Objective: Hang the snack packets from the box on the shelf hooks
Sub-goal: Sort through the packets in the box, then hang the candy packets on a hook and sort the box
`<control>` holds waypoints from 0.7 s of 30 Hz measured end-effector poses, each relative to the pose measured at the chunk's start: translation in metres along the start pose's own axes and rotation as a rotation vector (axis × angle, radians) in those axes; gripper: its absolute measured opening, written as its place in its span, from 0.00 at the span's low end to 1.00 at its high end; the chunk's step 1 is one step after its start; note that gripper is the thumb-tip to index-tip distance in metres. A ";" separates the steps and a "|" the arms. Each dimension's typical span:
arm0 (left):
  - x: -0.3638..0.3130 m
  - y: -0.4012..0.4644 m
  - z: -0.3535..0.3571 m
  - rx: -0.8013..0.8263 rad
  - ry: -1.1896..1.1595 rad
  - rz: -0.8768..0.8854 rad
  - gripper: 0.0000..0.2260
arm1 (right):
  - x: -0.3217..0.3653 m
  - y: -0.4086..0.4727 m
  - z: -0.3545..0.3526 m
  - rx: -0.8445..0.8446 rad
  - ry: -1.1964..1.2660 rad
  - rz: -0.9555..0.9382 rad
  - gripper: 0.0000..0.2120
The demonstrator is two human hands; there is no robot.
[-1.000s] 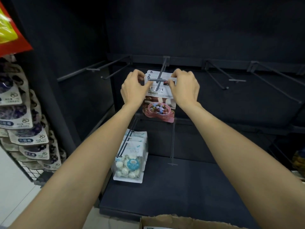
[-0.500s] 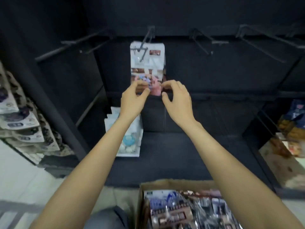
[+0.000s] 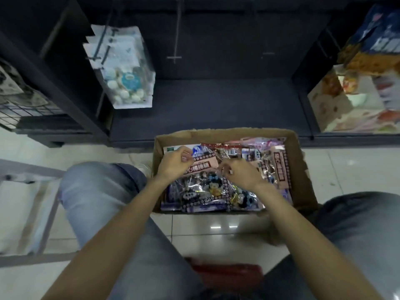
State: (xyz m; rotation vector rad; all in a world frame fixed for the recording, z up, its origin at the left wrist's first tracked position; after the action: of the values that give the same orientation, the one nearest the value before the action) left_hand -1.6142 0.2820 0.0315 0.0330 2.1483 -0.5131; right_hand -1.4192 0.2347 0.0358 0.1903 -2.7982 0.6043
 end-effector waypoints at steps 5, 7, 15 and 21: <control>0.040 -0.004 0.043 0.013 0.065 -0.167 0.24 | -0.043 -0.010 0.059 0.120 0.048 0.268 0.20; 0.046 -0.009 0.050 -0.030 0.101 -0.134 0.25 | -0.058 -0.010 0.076 0.129 0.128 0.363 0.27; 0.060 -0.002 0.060 0.028 0.222 -0.054 0.28 | -0.093 -0.010 0.119 0.215 0.253 0.714 0.42; 0.066 0.021 0.066 0.138 0.385 -0.057 0.32 | -0.138 -0.001 0.110 0.017 0.330 0.825 0.25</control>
State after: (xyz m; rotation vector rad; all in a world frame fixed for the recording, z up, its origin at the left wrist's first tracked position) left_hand -1.5975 0.2655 -0.0616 0.1594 2.4889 -0.7362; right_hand -1.3133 0.1976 -0.0999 -1.0060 -2.4557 0.7319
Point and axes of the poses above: each hand's wrist, its own y-axis towards the middle knuckle, its own z-axis out of the palm, x = y × z, the point moved 4 cm from there along y, towards the middle knuckle, and after that the axes turned 10 degrees about -y, right-handed, at the moved point
